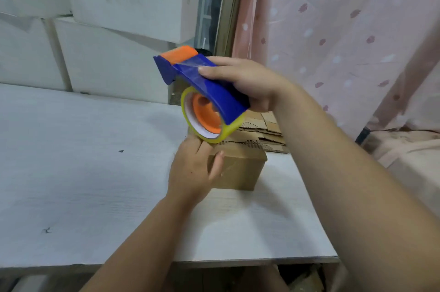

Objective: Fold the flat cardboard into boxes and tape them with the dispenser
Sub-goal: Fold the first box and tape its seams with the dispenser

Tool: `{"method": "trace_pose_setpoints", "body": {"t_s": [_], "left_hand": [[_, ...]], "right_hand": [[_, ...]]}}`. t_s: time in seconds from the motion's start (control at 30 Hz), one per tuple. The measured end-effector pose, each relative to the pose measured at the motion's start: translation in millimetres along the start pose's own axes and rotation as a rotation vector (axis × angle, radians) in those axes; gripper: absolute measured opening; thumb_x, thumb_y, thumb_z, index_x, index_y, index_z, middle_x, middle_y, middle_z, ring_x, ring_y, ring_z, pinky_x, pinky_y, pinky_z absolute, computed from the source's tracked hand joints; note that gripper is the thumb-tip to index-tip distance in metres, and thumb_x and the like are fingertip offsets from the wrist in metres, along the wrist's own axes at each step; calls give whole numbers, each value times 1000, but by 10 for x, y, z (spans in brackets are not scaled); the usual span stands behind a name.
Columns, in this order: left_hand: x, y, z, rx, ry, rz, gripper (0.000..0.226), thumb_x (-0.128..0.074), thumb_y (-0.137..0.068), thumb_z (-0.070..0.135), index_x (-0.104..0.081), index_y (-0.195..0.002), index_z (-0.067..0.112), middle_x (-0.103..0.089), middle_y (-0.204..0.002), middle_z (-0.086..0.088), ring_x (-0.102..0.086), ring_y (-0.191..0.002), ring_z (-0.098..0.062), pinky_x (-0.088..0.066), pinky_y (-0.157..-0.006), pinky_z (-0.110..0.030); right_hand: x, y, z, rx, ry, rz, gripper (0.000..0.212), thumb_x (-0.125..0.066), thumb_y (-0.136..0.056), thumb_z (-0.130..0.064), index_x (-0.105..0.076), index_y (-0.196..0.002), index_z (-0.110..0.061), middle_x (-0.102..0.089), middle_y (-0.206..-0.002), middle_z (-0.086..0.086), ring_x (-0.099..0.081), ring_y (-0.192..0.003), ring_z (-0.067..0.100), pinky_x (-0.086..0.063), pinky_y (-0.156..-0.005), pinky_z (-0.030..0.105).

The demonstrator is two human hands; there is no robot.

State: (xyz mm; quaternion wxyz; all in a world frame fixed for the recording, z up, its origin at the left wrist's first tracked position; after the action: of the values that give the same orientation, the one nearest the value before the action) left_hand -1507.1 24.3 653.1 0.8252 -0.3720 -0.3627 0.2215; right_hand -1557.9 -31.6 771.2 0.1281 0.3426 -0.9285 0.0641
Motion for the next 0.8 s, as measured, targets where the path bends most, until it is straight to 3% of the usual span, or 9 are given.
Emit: {"method": "trace_pose_setpoints", "body": {"t_s": [0.1,0.17,0.3,0.4,0.5,0.6,0.67,0.7,0.8], "left_hand": [[-22,5,-25,19,-120,-52,38,-43,-88,36,-68,-96,8,-68,-97,-3,-59,-106,-27,-33,-101,-50],[-16,16,-64,53,-57,-69,43,-39,-89,39,-68,-103,10,-67,-108,0,-55,-116,-22,-26,-106,-46],[41,13,-53,62,129,-22,41,-36,-92,30,-64,-111,6,-64,-114,-2,-49,-116,-15,-30,-102,-20],[28,37,-95,179,226,24,41,-42,-86,25,-48,-125,13,-52,-114,10,-45,-107,-3,-25,-92,-2],[16,53,-168,282,342,83,51,-48,-82,17,-36,-132,19,-43,-123,10,-44,-112,7,-30,-89,-1],[94,58,-222,397,380,150,54,-49,-86,17,-32,-137,20,-35,-131,10,-47,-119,-4,-38,-95,-15],[305,17,-142,367,303,302,52,-49,-90,14,-36,-140,14,-38,-133,4,-45,-121,-9,-39,-100,-24],[410,-38,-20,293,238,359,49,-50,-91,15,-40,-138,11,-42,-133,-1,-44,-123,-10,-37,-102,-23],[441,-301,334,150,184,271,47,-57,-90,26,-50,-134,9,-50,-131,0,-43,-122,-5,-31,-98,-5]], "right_hand": [[234,234,11,7,77,-53,23,-55,-95,-22,-60,-117,-15,-68,-85,2,-64,-69,12,-52,-57,22],[371,339,35,-18,108,-84,31,-57,-92,-28,-59,-120,-14,-68,-86,3,-64,-69,12,-52,-56,22],[625,458,237,-156,264,-97,47,-63,-79,-40,-62,-117,-12,-69,-83,4,-64,-67,15,-53,-55,23],[652,455,486,-264,373,-124,48,-65,-76,-45,-66,-112,-14,-69,-90,15,-64,-73,19,-55,-58,23],[662,368,575,-268,425,-110,57,-65,-75,-52,-66,-115,-12,-69,-103,18,-65,-77,20,-55,-62,23],[705,301,614,-288,460,-109,60,-66,-71,-58,-68,-111,-13,-71,-102,12,-67,-77,17,-55,-64,22],[720,259,641,-291,497,-113,60,-65,-70,-62,-68,-108,-15,-71,-101,9,-68,-80,19,-55,-65,22],[716,232,638,-277,524,-114,58,-65,-70,-65,-69,-107,-19,-72,-100,6,-68,-81,20,-55,-66,22],[669,168,584,-219,580,-115,45,-63,-71,-68,-71,-100,-35,-73,-96,-4,-70,-85,17,-55,-64,16]]}}
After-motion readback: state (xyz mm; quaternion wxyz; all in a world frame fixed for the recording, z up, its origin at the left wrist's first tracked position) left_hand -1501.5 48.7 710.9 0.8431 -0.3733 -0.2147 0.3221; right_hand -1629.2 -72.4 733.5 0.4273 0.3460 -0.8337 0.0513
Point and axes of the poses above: each hand's wrist, its own y-axis away from the middle knuckle, its own x-axis out of the back of the hand, z = x × y, the point moved 9 cm from there along -y, towards the middle knuckle
